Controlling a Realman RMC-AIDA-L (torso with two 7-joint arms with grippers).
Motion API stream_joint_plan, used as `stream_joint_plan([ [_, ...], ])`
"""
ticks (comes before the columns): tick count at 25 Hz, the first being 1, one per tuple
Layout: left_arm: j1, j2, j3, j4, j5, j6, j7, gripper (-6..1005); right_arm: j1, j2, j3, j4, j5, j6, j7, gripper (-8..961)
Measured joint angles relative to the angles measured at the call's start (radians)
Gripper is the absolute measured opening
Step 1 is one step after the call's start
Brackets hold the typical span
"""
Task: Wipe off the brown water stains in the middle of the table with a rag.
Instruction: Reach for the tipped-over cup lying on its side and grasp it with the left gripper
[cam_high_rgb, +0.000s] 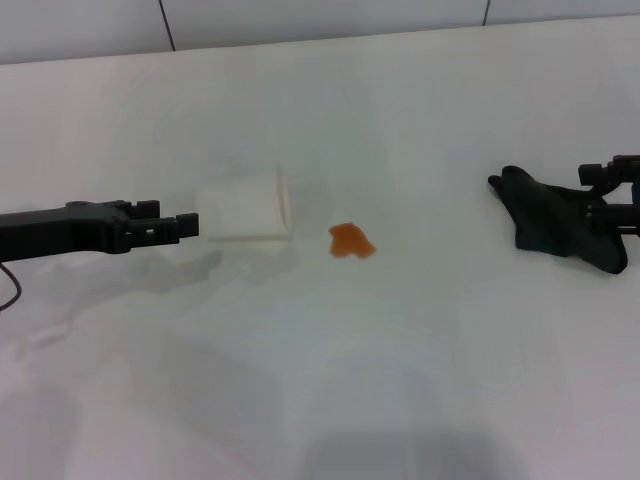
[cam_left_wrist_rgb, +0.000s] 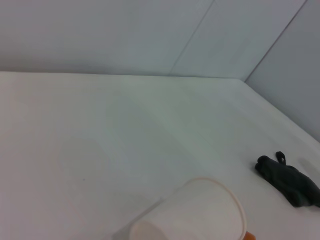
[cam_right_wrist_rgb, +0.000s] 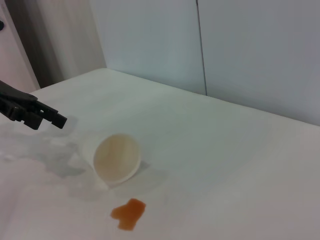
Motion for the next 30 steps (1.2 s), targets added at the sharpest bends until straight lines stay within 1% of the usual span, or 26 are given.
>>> stream_joint_plan([
  [12, 0.000, 0.000, 0.000, -0.005, 0.000, 0.009, 0.002, 862, 0.007, 0.006, 0.002, -0.013, 0.001, 0.000, 0.000, 651],
  [20, 0.000, 0.001, 0.000, -0.006, 0.000, 0.015, -0.001, 862, 0.013, 0.006, 0.002, -0.014, 0.001, -0.003, 0.000, 651],
  [23, -0.003, 0.007, 0.000, -0.014, 0.000, 0.049, -0.010, 861, 0.013, 0.006, 0.002, -0.014, 0.000, -0.005, 0.000, 651],
  [26, -0.006, 0.012, 0.000, -0.047, 0.004, 0.087, -0.037, 861, 0.012, 0.006, 0.002, -0.013, -0.001, -0.008, 0.000, 651],
  [30, -0.038, 0.022, 0.001, -0.115, 0.025, 0.170, -0.072, 863, 0.014, 0.006, 0.002, -0.014, 0.000, -0.009, 0.000, 651],
])
